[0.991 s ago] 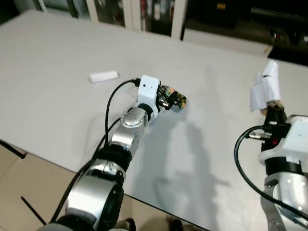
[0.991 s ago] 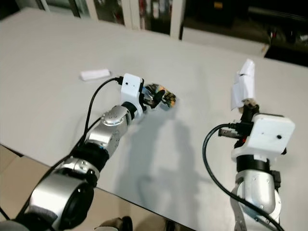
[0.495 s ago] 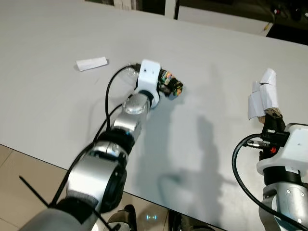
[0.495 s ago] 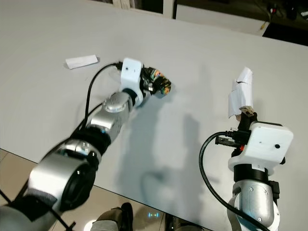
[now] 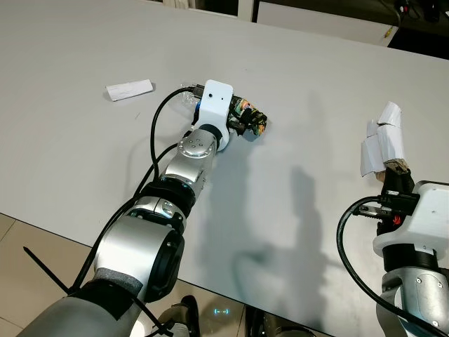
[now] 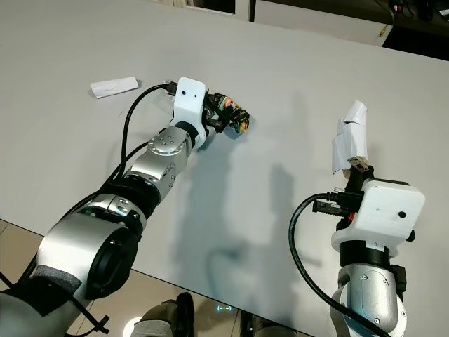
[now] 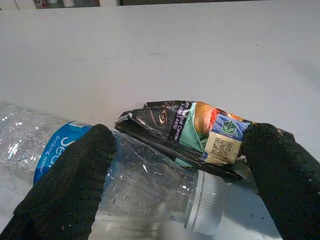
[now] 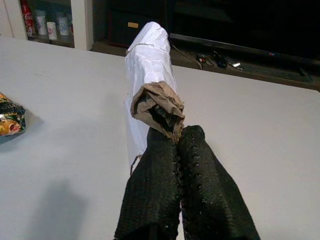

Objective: Picking trash to rubbish bin

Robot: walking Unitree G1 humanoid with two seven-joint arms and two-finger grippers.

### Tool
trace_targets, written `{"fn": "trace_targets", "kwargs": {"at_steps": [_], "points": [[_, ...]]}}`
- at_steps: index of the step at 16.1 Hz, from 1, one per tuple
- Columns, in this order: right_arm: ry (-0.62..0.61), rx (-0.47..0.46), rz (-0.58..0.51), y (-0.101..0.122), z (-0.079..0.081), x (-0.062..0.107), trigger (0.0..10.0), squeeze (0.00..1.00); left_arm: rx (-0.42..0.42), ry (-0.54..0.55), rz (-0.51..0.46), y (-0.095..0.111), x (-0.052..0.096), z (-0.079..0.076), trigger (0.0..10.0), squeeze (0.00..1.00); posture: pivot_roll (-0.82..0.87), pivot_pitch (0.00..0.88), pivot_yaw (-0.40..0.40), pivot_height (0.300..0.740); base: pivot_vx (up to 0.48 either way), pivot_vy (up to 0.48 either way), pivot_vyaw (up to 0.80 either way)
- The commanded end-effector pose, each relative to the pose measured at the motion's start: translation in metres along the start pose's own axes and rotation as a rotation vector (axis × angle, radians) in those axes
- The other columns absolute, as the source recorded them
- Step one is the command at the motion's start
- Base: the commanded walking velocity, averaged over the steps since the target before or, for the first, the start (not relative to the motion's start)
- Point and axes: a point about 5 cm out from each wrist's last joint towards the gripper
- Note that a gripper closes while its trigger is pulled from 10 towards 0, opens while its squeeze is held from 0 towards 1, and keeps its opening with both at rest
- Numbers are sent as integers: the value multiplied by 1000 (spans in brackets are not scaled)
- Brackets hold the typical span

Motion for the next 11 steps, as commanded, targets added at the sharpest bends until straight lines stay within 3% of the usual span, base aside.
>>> {"fn": "trace_targets", "kwargs": {"at_steps": [1, 6, 11], "points": [[-13, 9, 0, 2, -2, 2, 10000, 0, -5, 39, 78, -15, 2, 5, 10000, 0, -49, 265, 9, 740, 0, 0, 0], [-15, 13, -4, 2, -3, 1, 10000, 0, 17, 107, 81, -19, 4, 10, 10000, 0, -49, 259, 8, 740, 0, 0, 0], [-16, 22, -7, 1, -6, -1, 10000, 0, 85, 249, 123, -33, 11, 27, 10000, 0, -44, 249, 2, 740, 0, 0, 0]]}}
Point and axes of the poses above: a point about 5 cm out from each wrist's last joint towards the gripper, its own x axis pointing back from the gripper into the wrist, its own y axis along the axis of the wrist's last joint, z = x × y, and after that the axes turned 8 degrees about x, right-handed
